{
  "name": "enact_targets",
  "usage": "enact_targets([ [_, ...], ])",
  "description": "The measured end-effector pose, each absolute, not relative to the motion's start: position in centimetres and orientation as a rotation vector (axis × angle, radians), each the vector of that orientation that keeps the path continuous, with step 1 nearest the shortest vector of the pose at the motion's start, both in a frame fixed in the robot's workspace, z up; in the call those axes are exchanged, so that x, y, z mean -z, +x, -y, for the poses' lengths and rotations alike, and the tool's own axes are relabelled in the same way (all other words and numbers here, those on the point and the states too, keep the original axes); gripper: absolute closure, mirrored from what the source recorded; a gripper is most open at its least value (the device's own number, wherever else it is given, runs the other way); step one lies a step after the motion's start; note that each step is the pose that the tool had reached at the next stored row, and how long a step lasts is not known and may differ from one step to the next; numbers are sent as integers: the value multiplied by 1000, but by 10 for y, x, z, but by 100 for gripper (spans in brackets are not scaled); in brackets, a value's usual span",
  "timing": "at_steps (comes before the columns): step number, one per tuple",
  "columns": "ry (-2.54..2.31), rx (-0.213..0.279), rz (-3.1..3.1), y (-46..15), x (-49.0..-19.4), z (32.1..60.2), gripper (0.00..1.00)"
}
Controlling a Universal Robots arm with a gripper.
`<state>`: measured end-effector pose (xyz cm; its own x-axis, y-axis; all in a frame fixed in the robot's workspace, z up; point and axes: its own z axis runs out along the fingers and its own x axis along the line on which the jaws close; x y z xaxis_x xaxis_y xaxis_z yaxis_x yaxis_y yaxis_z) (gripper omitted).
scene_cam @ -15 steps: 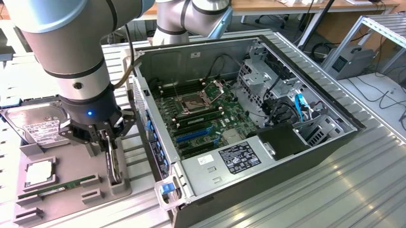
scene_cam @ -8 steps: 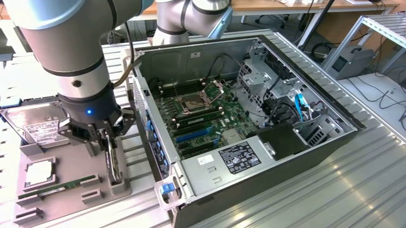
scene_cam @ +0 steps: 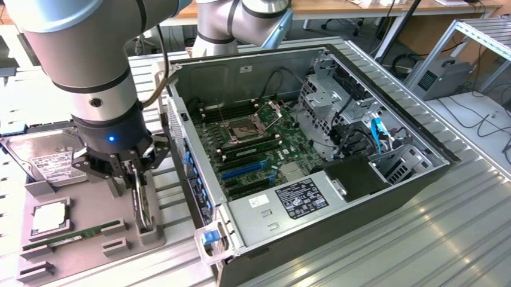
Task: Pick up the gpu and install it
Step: 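Pick up the gpu and move the gpu toward the slot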
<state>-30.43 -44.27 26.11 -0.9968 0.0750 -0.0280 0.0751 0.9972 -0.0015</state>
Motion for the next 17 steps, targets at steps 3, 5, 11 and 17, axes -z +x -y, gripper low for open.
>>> enact_targets([
  [3, 117, 4, -3111, -304, -262, 443, 73],
  [5, 117, 4, -3111, -304, -263, 443, 73],
  [11, 117, 4, -3111, -304, -266, 443, 73],
  [17, 117, 4, -3111, -304, -269, 443, 73],
])
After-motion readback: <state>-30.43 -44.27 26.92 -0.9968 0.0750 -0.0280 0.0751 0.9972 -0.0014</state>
